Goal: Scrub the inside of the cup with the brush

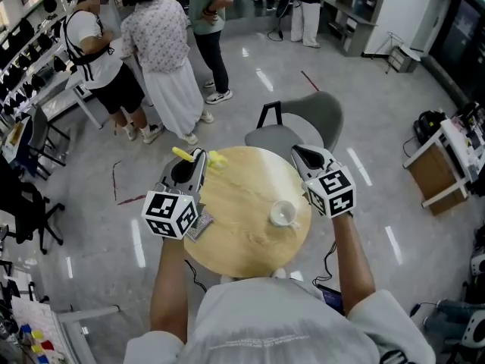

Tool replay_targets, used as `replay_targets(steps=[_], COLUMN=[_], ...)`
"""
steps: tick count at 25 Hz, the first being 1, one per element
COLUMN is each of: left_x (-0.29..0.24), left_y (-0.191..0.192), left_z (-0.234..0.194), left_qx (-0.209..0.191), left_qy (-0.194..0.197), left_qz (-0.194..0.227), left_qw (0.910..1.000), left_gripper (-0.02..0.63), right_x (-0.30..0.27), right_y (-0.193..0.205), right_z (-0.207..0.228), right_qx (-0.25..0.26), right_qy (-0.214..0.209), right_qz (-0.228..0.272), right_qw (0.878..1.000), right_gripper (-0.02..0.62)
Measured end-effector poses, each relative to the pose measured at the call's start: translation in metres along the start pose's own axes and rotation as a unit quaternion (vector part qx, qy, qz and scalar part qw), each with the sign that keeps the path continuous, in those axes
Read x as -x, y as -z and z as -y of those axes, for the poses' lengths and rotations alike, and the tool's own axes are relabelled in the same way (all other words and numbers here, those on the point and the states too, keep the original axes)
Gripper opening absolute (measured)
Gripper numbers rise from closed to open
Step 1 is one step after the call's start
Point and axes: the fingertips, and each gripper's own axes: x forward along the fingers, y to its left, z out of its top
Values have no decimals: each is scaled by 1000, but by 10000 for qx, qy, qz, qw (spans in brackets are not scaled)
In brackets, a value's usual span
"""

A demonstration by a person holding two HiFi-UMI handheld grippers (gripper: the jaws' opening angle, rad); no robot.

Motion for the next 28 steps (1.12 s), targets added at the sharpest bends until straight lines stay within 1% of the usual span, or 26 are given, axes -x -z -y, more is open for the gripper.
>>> replay_targets(steps=[3,6,13,20,28], left_x=[3,7,17,25,19], left_y=[-13,-30,-67,-90,-92], left_z=[-7,-13,-18,-19,-10], left_qx=[-266,-453,-814,-1082,-1224], left_qy=[-140,-247,-302,-316,-268], left_qz=[48,133,261,448,463], left_qw=[9995,9986,9959,9926,9910], left_gripper=[49,49,49,49,49], right_x=[5,10,16,16,17], right_y=[-36,-65,-114,-138,-144], right_z=[-2,-7,-19,-34,-28], right_qx=[160,352,633,855,937], right_qy=[-9,-38,-99,-139,-138], right_qz=[359,581,963,1169,1243], right_qw=[9992,9977,9933,9894,9877], right_gripper=[28,28,28,28,27])
